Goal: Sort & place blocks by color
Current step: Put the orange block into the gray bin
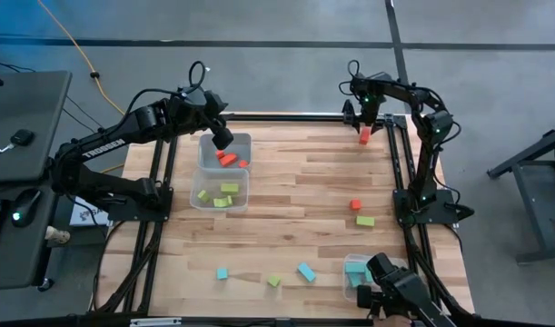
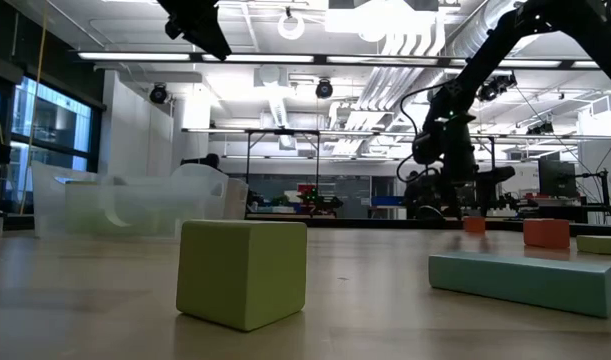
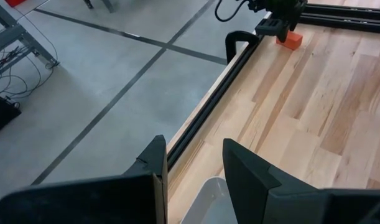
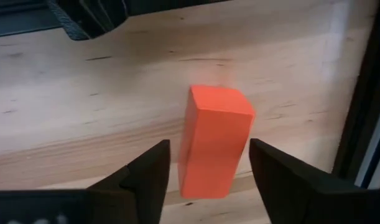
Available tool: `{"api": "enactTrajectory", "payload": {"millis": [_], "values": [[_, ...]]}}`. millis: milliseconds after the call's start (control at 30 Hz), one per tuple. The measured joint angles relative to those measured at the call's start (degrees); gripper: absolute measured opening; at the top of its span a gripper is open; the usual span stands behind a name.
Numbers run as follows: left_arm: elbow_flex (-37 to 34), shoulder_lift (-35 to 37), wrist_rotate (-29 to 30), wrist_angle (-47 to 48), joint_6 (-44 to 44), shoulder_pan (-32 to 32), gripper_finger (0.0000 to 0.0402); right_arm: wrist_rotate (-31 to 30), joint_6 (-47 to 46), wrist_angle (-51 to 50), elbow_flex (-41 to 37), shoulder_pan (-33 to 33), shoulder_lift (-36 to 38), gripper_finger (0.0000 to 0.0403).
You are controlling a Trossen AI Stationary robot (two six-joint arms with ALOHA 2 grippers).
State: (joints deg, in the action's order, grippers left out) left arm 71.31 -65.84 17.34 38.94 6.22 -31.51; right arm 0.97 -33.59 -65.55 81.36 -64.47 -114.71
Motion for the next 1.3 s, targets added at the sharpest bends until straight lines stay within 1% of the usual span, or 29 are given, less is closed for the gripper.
{"api": "enactTrajectory", "payload": {"millis": [367,667,767,833,967,1067,1133,1233,1300], "values": [[0.0,0.0,0.0,0.26,0.0,0.0,0.0086,-0.12,3.57,-1.13,0.21,0.37,0.09,0.0095],[0.0,0.0,0.0,0.28,0.0,-0.01,0.0086,-0.29,5.15,-2.54,0.24,0.39,0.17,0.0036],[0.0,0.0,0.0,0.26,0.0,0.0,0.0086,-0.24,5.51,-2.57,0.23,0.39,0.16,0.0037],[0.0,0.0,0.0,0.26,0.0,-0.01,0.0086,-0.24,6.54,-2.72,0.2,0.39,0.1,0.0047],[0.0,0.0,0.0,0.26,0.0,0.0,0.0086,0.37,7.08,-2.82,0.04,0.42,-0.07,0.0085],[0.0,0.0,0.01,0.26,0.0,-0.02,0.0086,2.69,7.06,-2.79,0.04,0.39,-0.07,0.0117],[0.0,0.0,0.0,0.26,0.0,0.0,0.0086,3.34,6.72,-2.79,0.04,0.35,-0.07,0.0132],[0.0,0.0,0.0,0.26,0.0,0.0,0.0086,3.65,6.76,-2.74,0.04,0.37,-0.07,0.014],[0.0,0.0,0.0,0.26,0.0,-0.02,0.0086,5.72,6.95,-2.89,0.04,0.35,-0.09,0.014]]}}
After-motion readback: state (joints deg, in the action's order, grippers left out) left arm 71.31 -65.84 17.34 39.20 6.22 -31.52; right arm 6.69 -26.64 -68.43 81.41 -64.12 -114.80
